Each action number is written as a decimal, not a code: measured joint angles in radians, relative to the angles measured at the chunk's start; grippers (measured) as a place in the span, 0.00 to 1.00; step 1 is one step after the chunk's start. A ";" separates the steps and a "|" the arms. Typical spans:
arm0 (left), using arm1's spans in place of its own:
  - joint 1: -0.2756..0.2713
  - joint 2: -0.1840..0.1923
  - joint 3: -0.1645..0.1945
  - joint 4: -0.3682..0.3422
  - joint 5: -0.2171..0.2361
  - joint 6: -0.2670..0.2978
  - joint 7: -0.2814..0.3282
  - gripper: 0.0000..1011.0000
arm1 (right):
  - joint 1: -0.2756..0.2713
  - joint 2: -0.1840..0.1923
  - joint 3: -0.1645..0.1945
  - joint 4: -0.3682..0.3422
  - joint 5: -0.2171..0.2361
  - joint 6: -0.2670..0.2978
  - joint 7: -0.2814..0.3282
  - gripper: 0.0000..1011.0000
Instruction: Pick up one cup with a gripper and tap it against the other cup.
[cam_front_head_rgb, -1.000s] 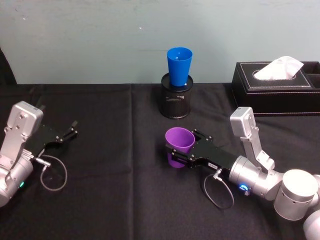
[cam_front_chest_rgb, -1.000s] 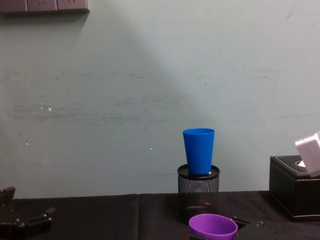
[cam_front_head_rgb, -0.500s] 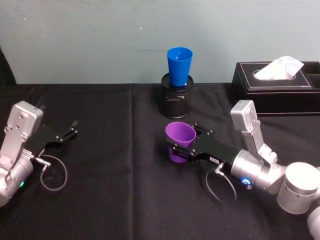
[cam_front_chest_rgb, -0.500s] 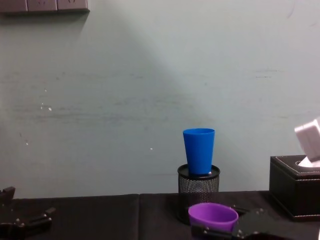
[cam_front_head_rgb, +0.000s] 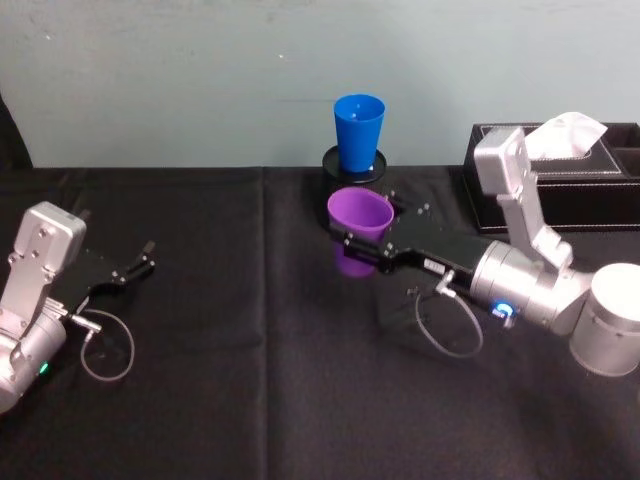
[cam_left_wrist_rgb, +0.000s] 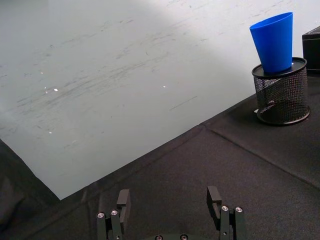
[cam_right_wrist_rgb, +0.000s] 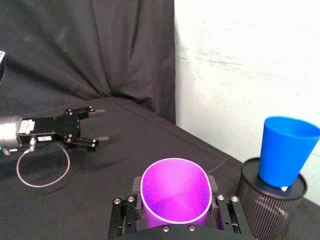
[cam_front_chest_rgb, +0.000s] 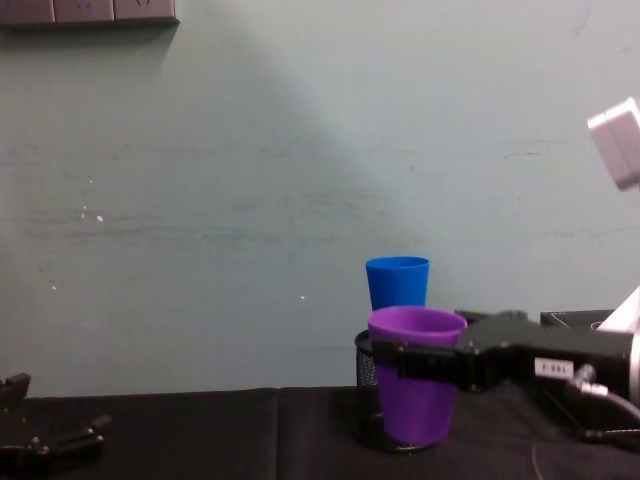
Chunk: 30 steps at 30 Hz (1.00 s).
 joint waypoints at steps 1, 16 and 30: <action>0.000 0.000 0.000 0.000 0.000 0.000 0.000 0.99 | 0.002 0.003 -0.001 -0.007 0.000 0.007 -0.002 0.72; 0.000 0.000 0.000 0.000 0.000 0.000 0.000 0.99 | 0.035 0.033 -0.019 -0.062 0.035 0.075 -0.021 0.72; 0.000 0.000 0.000 0.000 0.000 0.000 0.000 0.99 | 0.044 0.038 -0.025 -0.078 0.047 0.082 -0.041 0.72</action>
